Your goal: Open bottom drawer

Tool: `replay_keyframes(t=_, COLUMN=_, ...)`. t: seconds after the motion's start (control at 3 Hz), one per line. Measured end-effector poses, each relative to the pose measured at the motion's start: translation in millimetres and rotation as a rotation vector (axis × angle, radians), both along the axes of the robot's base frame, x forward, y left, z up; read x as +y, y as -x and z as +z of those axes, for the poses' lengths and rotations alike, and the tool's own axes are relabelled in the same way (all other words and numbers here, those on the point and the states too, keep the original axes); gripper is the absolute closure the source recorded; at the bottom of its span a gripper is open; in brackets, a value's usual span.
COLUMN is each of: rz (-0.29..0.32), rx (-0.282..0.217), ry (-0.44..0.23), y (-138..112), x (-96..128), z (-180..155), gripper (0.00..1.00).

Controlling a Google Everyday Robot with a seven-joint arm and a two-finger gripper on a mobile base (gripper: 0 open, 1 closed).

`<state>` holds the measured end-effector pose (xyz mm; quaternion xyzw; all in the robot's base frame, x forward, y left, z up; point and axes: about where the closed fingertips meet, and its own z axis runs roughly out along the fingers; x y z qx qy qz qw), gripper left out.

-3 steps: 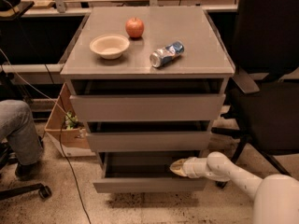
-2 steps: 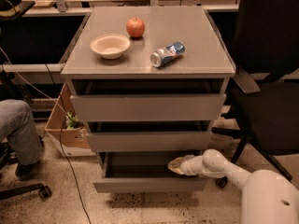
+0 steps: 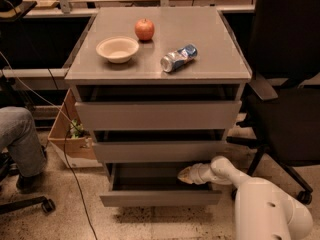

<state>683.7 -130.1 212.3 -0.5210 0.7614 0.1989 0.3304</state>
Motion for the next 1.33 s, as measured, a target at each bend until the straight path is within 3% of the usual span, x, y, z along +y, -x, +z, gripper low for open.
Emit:
replay_keyframes(t=0.67, rz=0.044, rx=0.110, ry=-0.036, y=9.8, x=11.7, z=-36.8, gripper=1.00)
replay_keyframes(t=1.0, rz=0.044, rx=0.110, ry=-0.036, y=9.9, x=11.7, z=-36.8, gripper=1.00)
replay_keyframes(t=1.33, rz=0.074, rx=0.128, ry=-0.036, y=21.4, x=32.9, z=-51.9, gripper=1.00)
